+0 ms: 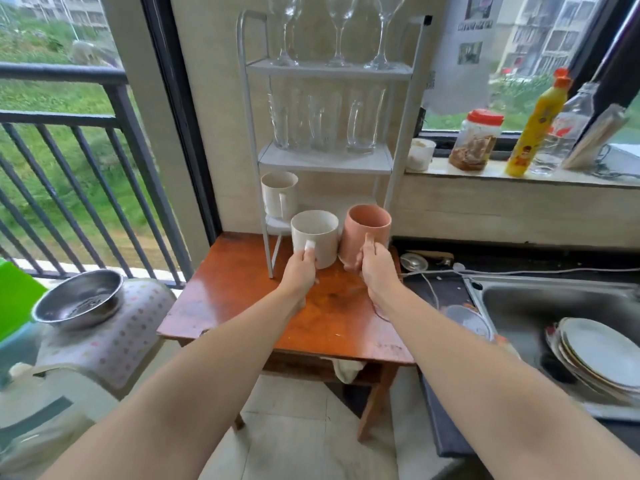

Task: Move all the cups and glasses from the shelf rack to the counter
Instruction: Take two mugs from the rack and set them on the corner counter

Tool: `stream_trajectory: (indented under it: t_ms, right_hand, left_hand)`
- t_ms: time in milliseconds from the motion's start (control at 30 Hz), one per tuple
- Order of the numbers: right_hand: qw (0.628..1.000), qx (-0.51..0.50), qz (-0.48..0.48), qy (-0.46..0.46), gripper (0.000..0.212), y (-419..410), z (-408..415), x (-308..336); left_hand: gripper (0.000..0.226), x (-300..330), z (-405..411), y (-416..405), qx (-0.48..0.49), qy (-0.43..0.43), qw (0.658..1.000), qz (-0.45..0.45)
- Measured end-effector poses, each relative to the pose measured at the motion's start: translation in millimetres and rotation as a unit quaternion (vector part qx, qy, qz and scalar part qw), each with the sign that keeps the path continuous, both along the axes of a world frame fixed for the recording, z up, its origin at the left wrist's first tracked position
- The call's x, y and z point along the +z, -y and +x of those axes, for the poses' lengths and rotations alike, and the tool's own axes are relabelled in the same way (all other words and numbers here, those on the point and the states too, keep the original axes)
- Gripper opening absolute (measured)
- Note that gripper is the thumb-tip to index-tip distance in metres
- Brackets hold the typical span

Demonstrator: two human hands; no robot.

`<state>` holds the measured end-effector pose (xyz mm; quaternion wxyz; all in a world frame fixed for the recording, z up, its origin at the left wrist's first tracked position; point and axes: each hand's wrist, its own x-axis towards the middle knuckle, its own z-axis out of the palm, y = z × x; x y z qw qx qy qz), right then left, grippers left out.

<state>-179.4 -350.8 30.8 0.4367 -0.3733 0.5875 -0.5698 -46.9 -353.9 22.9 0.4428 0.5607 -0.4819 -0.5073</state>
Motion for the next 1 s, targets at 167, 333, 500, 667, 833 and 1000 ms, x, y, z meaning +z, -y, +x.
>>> stream_trajectory:
  t_ms: [167, 333, 500, 667, 833, 1000]
  right_hand:
    - [0.998, -0.048, 0.021, 0.016, 0.043, -87.7, -1.7, -12.0]
    - [0.988, -0.142, 0.055, 0.038, 0.043, -176.2, -23.1, -24.9]
    - [0.968, -0.235, 0.079, 0.026, 0.045, -258.2, -64.6, -30.4]
    - [0.94, -0.324, 0.098, 0.043, 0.043, -352.0, -118.1, -34.8]
    - [0.902, -0.416, 0.093, 0.071, 0.049, -461.3, -173.2, -38.2]
    - [0.864, -0.489, 0.089, 0.08, 0.048, -593.3, -226.7, -38.9]
  left_hand:
    - [0.036, -9.0, 0.8, -73.4, -0.067, 0.016, 0.998, 0.005]
    - [0.031, -21.2, -19.5, -144.5, -0.144, 0.045, 0.988, 0.041]
    - [0.032, -31.1, -63.4, -201.4, -0.213, 0.023, 0.975, 0.052]
    - [0.032, -35.3, -132.2, -262.7, -0.303, 0.042, 0.951, 0.04]
    - [0.03, -33.6, -205.7, -352.1, -0.392, 0.029, 0.918, 0.057]
    - [0.03, -41.3, -282.7, -460.6, -0.467, 0.027, 0.881, 0.074]
